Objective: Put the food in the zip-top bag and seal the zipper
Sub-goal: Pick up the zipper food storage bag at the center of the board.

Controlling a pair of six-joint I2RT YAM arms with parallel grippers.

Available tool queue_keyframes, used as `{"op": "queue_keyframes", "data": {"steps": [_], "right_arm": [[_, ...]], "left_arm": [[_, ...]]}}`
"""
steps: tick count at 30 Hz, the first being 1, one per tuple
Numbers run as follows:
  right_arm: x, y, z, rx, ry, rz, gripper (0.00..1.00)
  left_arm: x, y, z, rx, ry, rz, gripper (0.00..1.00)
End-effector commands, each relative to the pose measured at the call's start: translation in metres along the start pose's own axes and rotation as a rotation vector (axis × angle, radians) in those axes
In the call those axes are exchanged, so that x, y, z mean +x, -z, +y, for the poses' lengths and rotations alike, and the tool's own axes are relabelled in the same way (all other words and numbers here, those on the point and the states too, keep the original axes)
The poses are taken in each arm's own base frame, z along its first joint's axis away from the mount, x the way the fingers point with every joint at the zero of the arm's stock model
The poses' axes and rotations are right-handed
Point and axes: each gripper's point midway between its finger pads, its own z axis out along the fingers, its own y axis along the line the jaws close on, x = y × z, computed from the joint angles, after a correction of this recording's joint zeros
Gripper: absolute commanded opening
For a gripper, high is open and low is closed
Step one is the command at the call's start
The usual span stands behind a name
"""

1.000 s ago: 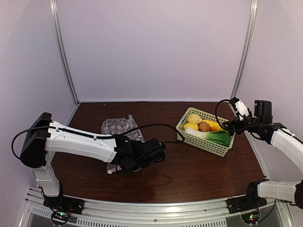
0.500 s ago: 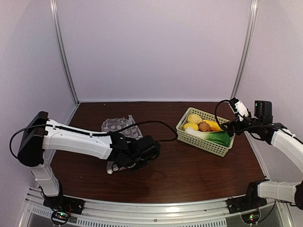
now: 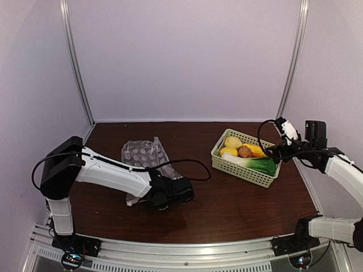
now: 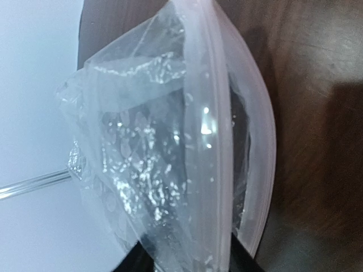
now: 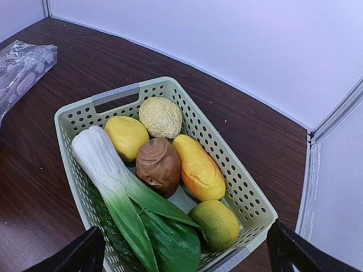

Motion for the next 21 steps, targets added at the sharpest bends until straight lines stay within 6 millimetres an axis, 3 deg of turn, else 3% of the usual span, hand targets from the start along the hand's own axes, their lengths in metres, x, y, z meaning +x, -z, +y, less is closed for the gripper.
{"op": "queue_keyframes", "data": {"steps": [1, 4, 10, 15, 18, 21], "right_arm": [[0.003, -0.001, 0.004, -0.011, 0.002, 0.011, 0.99], [0.005, -0.002, -0.003, 0.026, 0.004, 0.029, 0.99], [0.010, -0.002, -0.065, 0.226, -0.012, 0.176, 1.00], [0.025, -0.016, -0.111, 0.250, -0.042, 0.331, 1.00], [0.042, -0.037, -0.124, 0.219, -0.054, 0.434, 0.98], [0.049, -0.061, -0.122, 0.133, -0.082, 0.475, 0.94]], "left_arm": [[0.000, 0.001, 0.030, -0.115, 0.037, 0.025, 0.31], [-0.003, 0.002, 0.040, -0.113, 0.060, 0.019, 0.15], [-0.028, 0.023, 0.073, 0.091, 0.246, -0.095, 0.01], [-0.054, 0.039, 0.105, 0.313, 0.408, -0.258, 0.00], [-0.076, 0.045, 0.123, 0.340, 0.438, -0.335, 0.00], [-0.102, 0.052, 0.124, 0.433, 0.437, -0.402, 0.00]]}}
